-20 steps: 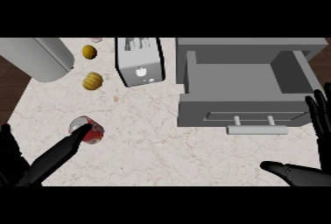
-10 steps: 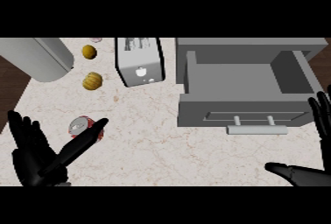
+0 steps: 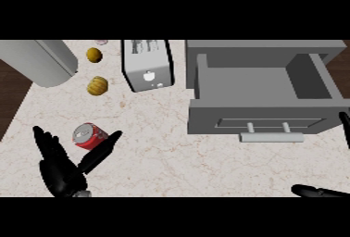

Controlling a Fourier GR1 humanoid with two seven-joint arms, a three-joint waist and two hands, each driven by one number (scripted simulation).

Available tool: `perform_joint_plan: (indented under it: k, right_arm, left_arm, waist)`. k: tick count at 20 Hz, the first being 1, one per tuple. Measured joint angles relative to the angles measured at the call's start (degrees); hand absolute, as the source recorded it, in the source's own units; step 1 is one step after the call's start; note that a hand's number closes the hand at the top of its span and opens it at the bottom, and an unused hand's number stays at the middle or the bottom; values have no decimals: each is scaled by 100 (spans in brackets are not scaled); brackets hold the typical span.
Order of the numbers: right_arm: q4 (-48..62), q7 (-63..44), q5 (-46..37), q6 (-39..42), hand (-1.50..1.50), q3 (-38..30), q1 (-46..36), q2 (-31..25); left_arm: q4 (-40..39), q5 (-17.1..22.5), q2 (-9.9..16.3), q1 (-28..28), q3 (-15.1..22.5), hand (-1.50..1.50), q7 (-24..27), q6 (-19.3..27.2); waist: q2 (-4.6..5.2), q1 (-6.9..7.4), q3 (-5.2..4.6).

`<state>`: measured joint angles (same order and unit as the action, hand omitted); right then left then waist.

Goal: Pick up the can, place it into the drawer and close the drawer

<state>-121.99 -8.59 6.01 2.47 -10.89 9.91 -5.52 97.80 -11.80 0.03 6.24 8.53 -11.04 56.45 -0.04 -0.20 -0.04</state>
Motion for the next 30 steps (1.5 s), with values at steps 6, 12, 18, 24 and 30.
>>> perform_joint_plan:
  k: [6, 12, 18, 24, 30]
  right_arm:
    - [-120, -159, 216, 124, -150, -255, -2, -100]
    - [-343, -305, 144, 115, -150, -218, 69, 20]
    - [-318, -357, 136, 172, -150, -325, -35, 11]
    - [-523, -526, 118, 204, -150, -345, -24, 50]
    - [-610, -827, 197, 236, -150, -483, -189, -41]
  left_arm:
    - [-879, 1180, 1, -126, -111, -150, 1282, 240]
    - [-1657, 2289, 0, -243, -381, -150, 2383, 70]
    - [-2434, 3271, 1, -382, -557, -150, 3413, -186]
    - [-3334, 3932, 3, -702, -1025, -150, 4158, -655]
    - [-4198, 4256, 19, -1035, -1447, -150, 4726, -1098]
  waist:
    - [1, 2, -1]
    - [1, 4, -1]
    - [2, 7, 0]
    - [4, 1, 1]
    - [4, 1, 2]
